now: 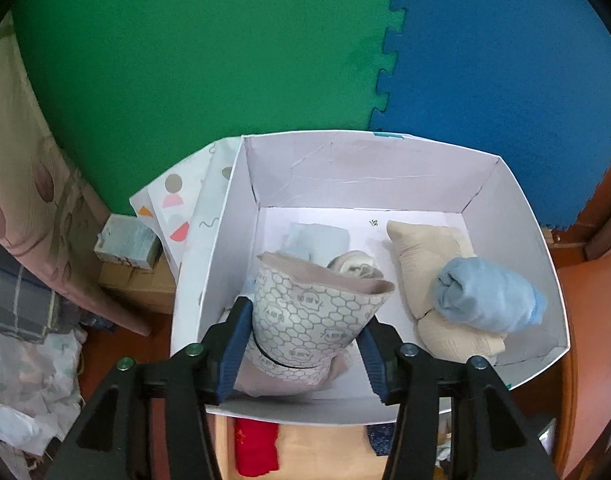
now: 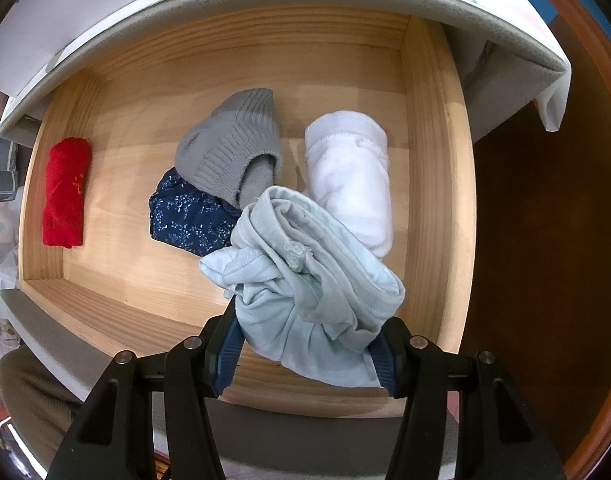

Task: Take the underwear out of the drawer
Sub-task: 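Lift the grey hexagon-print underwear with the left gripper into the white box and release, then withdraw the open left gripper from the box back over the drawer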

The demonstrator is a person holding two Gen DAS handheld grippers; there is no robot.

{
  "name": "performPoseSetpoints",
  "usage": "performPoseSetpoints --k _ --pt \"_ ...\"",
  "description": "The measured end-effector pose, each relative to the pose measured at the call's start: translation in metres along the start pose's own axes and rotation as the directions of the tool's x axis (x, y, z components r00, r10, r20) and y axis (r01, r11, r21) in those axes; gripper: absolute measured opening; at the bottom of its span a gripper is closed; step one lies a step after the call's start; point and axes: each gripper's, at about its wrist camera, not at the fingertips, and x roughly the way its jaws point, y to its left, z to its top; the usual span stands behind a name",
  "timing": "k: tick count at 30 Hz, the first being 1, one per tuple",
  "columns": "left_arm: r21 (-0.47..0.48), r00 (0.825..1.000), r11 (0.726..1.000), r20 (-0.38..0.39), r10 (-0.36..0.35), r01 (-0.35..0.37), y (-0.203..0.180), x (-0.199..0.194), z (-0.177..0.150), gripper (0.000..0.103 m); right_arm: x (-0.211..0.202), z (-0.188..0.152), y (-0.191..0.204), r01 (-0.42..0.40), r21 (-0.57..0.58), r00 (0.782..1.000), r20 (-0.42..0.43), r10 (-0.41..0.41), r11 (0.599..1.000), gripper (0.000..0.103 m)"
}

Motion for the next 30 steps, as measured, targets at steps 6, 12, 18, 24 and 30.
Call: performPoseSetpoints --k 6,12,18,24,30 --pt "-0.021 0.999 0.999 0.018 -0.046 0.046 0.005 -0.013 0.001 0.056 0.002 0.001 0.001 -0.001 0.003 1.000 -0.010 0.001 1.000 0.053" --pt "-0.023 0.995 0.997 0.063 -0.072 0.073 0.007 -0.041 0.003 0.057 0.002 0.003 0.003 0.013 0.005 1.000 -0.009 -0.013 1.000 0.053" --pt "0.002 0.996 0.999 0.077 -0.037 0.037 0.014 -0.058 -0.006 0.057 0.003 0.003 0.006 0.029 0.005 1.000 -0.008 -0.029 1.000 0.053" --pt "0.015 0.999 1.000 0.046 -0.012 0.011 0.034 -0.060 -0.035 0.057 0.006 0.002 0.010 0.049 0.002 0.999 -0.010 -0.049 0.999 0.053" --pt "-0.025 0.999 0.999 0.033 0.035 -0.034 0.059 -0.050 -0.085 0.057 0.008 0.002 0.016 0.064 -0.003 0.998 -0.008 -0.064 0.998 0.053"
